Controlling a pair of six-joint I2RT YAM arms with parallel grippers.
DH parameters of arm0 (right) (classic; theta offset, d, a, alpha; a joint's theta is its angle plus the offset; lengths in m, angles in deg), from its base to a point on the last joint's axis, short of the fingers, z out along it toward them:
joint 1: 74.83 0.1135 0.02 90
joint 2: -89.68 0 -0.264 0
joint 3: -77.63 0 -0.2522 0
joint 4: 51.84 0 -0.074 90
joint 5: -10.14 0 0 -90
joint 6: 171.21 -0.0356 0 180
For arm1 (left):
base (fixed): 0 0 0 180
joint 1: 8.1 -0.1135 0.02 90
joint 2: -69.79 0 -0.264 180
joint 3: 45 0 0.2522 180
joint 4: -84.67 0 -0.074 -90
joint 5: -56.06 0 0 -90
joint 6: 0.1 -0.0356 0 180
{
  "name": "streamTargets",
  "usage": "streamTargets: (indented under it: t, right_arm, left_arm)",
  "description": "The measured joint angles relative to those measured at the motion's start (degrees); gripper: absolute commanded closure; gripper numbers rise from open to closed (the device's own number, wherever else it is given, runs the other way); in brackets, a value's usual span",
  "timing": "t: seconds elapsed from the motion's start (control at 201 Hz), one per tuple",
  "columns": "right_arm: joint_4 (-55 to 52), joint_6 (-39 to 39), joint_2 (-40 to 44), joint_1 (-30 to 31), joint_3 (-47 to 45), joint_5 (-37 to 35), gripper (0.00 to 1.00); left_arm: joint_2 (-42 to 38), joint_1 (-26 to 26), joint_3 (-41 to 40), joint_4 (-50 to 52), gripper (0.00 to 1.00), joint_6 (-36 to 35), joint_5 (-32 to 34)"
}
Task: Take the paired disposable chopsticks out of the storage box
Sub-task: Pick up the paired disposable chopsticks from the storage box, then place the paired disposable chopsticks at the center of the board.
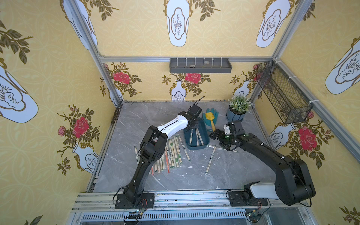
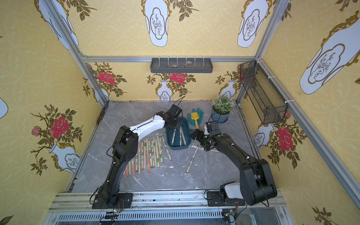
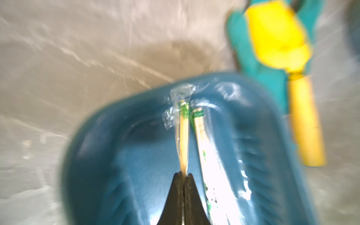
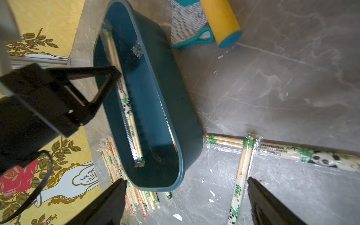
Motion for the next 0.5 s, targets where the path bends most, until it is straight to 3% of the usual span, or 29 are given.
streamTargets:
  t: [0.194,0.503]
  right_arm:
    - [0.02,0.00,0.00,0.00,-0.02,0.00,0.03]
    - [0.17,0.00,-0.70,0.02,-0.02,0.28,0.02]
  left_arm:
    - [-6.51,-0.09,-3.56,-1.20,1.00,0.28,0.11]
    - [-21.31,-0.68,-23.06,-6.67,1.00,8.92,0.92]
